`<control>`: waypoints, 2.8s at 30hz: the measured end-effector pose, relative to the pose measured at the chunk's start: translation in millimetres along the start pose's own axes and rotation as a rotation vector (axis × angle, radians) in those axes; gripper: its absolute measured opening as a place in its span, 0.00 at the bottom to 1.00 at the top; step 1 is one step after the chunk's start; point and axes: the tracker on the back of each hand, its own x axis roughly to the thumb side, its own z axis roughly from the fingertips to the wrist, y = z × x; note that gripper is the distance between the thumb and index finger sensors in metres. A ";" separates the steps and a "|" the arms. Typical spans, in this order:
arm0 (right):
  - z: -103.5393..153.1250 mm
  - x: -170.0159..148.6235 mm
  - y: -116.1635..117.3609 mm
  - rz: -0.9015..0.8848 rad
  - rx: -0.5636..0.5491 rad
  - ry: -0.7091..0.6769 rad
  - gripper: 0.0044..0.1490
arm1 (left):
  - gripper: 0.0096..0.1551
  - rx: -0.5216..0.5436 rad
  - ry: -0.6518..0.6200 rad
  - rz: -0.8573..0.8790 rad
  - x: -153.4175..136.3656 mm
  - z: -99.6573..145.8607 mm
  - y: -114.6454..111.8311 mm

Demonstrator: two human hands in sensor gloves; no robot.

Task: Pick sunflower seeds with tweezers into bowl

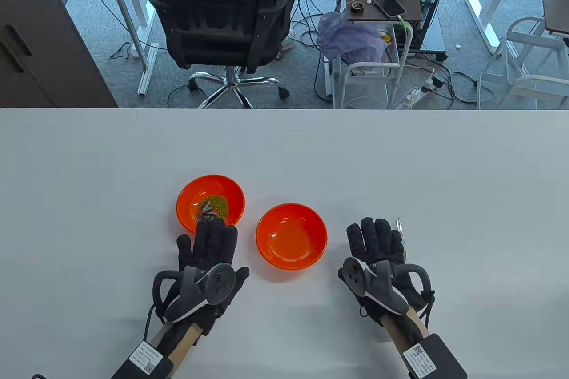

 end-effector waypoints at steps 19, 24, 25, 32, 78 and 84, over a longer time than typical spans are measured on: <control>-5.1 -7.1 1.0 -0.013 -0.001 0.040 0.61 | 0.49 -0.001 -0.001 -0.007 0.7 -1.2 0.5; -10.8 -21.7 0.7 -0.038 -0.003 0.099 0.61 | 0.49 -0.002 -0.001 -0.010 1.0 -1.6 0.9; -12.3 -26.5 0.5 -0.047 -0.006 0.119 0.61 | 0.49 -0.002 -0.001 -0.012 1.0 -1.8 1.0; -20.7 -66.0 4.7 -0.125 -0.008 0.303 0.61 | 0.49 -0.012 0.001 -0.011 0.0 -3.8 0.9; -25.4 -78.2 3.0 -0.360 -0.079 0.451 0.27 | 0.48 -0.013 0.061 -0.002 -9.4 -6.3 4.8; -25.7 -79.2 -4.0 -0.485 -0.128 0.439 0.27 | 0.48 -0.028 0.136 0.099 -26.0 -14.2 9.9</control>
